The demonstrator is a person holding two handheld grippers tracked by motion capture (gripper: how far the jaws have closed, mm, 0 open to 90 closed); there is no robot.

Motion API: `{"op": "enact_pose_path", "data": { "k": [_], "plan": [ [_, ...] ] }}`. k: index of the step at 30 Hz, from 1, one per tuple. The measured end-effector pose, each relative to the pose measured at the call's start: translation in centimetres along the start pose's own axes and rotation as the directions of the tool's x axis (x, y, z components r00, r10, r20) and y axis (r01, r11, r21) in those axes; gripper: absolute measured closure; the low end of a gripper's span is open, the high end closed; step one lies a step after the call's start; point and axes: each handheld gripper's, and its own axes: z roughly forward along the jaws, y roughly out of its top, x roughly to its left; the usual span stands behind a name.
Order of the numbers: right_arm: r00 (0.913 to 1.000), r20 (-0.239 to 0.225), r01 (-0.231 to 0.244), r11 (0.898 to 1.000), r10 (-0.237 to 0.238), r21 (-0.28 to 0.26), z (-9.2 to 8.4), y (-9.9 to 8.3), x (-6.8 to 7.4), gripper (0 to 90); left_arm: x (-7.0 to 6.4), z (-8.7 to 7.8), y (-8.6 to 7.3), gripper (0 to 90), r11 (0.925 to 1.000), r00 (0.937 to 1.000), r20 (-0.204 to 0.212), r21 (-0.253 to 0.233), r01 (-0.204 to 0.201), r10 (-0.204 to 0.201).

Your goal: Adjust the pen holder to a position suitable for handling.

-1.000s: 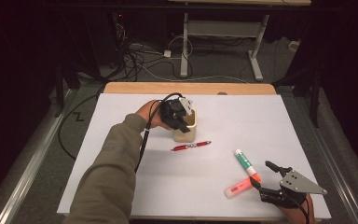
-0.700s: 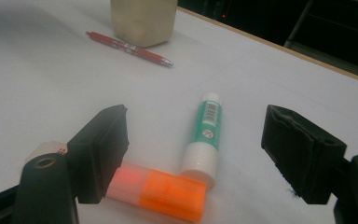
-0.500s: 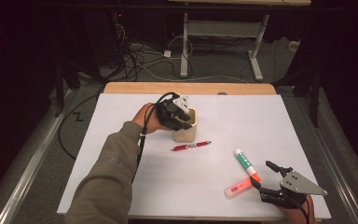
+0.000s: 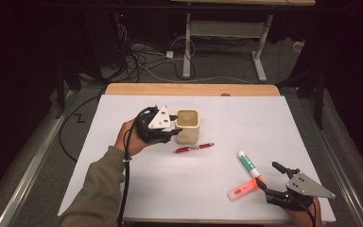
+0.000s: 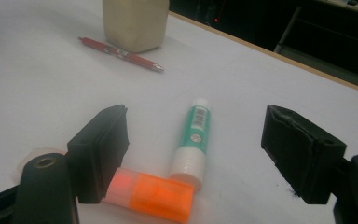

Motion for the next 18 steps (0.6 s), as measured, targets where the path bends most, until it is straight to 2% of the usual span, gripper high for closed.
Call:
{"op": "enact_pose_path", "data": {
  "k": [2, 3, 5, 7, 8, 9, 11, 12, 13, 18],
  "plan": [
    [1.0, 0.004, 0.004, 1.0, -0.004, 0.001, 0.0, 0.1, 0.0, 23.1, -0.9, -0.9, -1.2, 52.2, 0.9992, 0.9974, -0.062, -0.014, 0.036, -0.037],
    [1.0, 0.006, 0.006, 1.0, -0.006, 0.0, 0.0, 0.1, -0.1, 23.1, -0.9, -0.9, -1.2, 51.4, 0.9992, 0.9974, -0.062, -0.014, 0.036, -0.037],
    [1.0, 0.006, 0.002, 1.0, -0.002, -0.001, 0.0, 0.2, -0.2, 23.1, -1.5, -1.5, -2.2, 50.0, 0.9979, 0.9946, -0.086, -0.031, 0.056, -0.059],
    [1.0, 0.009, 0.0, 1.0, 0.0, -0.004, 0.0, 0.2, -0.3, 23.2, -2.1, -2.0, -3.1, 47.0, 0.9973, 0.9919, -0.105, -0.027, 0.068, -0.071],
    [1.0, 0.009, 0.0, 1.0, 0.0, -0.004, 0.0, 0.2, -0.3, 23.2, -2.4, -2.2, -3.6, 47.0, 0.9965, 0.9896, -0.12, -0.033, 0.077, -0.08],
    [1.0, 0.009, 0.001, 1.0, -0.001, -0.005, 0.0, 0.2, -0.3, 23.2, -2.7, -2.4, -4.1, 40.9, 0.9957, 0.9869, -0.135, -0.037, 0.085, -0.089],
    [0.9999, 0.011, 0.003, 1.0, -0.003, -0.005, 0.1, 0.2, -0.4, 23.2, -3.5, -2.8, -4.9, 38.5, 0.9957, 0.9816, -0.168, -0.037, 0.085, -0.09],
    [0.9999, 0.01, 0.004, 1.0, -0.004, -0.001, 0.2, 0.2, -0.4, 23.2, -4.3, -3.0, -5.9, 34.3, 0.9942, 0.9779, -0.181, -0.046, 0.097, -0.104],
    [0.9999, 0.012, 0.006, 1.0, -0.006, 0.0, 0.2, 0.2, -0.4, 23.1, -4.3, -3.0, -5.9, 32.1, 0.9942, 0.9779, -0.181, -0.046, 0.097, -0.104],
    [0.9998, 0.015, 0.012, 1.0, -0.013, 0.007, 0.3, 0.2, -0.3, 23.2, -6.2, -3.1, -8.4, 23.2, 0.9898, 0.9631, -0.231, -0.065, 0.126, -0.138]
  ]
}}
